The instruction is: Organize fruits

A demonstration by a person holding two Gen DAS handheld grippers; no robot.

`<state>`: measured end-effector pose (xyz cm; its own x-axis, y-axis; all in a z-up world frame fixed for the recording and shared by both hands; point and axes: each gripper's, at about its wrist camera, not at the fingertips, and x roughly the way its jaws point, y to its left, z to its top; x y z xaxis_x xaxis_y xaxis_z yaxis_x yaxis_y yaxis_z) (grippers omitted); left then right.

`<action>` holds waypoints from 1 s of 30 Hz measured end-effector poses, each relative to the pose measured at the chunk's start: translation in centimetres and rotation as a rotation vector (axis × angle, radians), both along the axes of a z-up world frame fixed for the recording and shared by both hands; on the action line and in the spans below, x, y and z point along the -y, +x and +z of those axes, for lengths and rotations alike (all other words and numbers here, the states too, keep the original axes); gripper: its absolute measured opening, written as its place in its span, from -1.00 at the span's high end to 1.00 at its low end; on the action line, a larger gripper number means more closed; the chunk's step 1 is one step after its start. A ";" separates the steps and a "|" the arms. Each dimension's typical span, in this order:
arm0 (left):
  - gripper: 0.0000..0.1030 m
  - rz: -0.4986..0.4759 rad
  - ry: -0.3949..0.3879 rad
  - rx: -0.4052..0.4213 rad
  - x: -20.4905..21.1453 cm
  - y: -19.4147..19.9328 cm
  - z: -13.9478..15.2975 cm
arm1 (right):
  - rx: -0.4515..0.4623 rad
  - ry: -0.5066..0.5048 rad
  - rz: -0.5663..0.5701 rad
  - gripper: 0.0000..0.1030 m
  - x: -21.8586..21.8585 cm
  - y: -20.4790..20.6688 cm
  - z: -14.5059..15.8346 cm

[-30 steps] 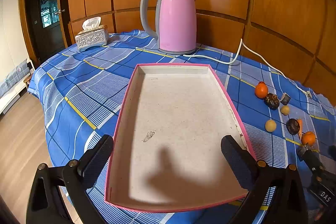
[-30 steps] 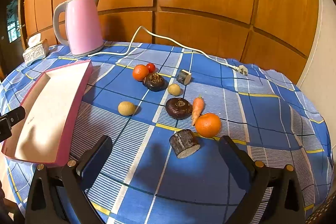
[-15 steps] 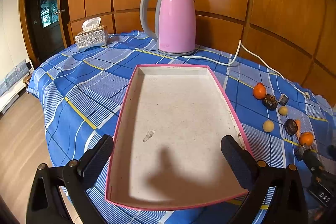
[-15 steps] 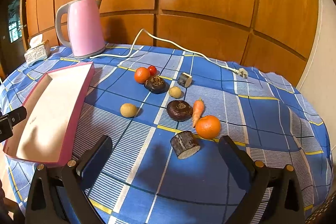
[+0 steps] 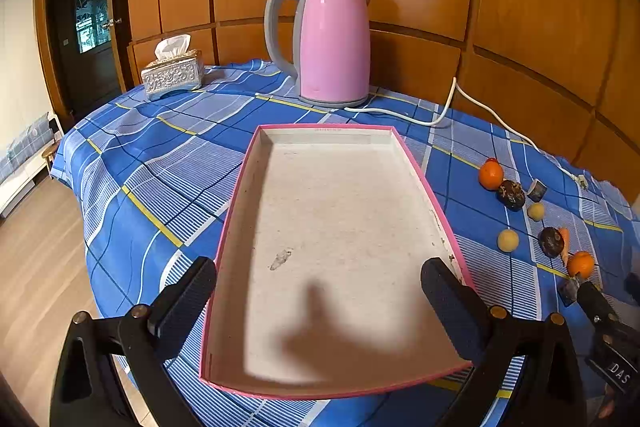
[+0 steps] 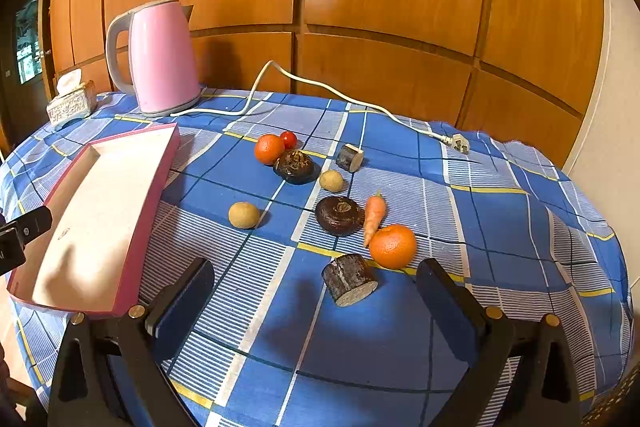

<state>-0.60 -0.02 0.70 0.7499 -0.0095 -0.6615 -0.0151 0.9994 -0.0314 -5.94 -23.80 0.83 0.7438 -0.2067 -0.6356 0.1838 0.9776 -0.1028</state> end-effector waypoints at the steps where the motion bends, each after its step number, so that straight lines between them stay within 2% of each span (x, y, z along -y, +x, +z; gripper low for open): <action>1: -0.99 0.000 -0.001 0.000 0.0 0.0 0.0 | 0.001 0.000 0.000 -0.99 0.0 0.0 0.0; 22: -0.99 -0.011 0.001 -0.004 0.4 0.0 0.1 | 0.021 0.002 -0.011 -0.99 0.4 -0.2 0.5; 30: -0.99 -0.033 0.002 -0.012 0.8 0.2 -0.3 | 0.035 0.019 -0.084 -0.99 2.8 -0.2 0.8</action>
<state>-0.40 -0.79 0.45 0.7412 -0.0323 -0.6706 0.0172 0.9994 -0.0291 -6.09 -26.63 1.63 0.7462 -0.2573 -0.6140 0.2686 0.9603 -0.0761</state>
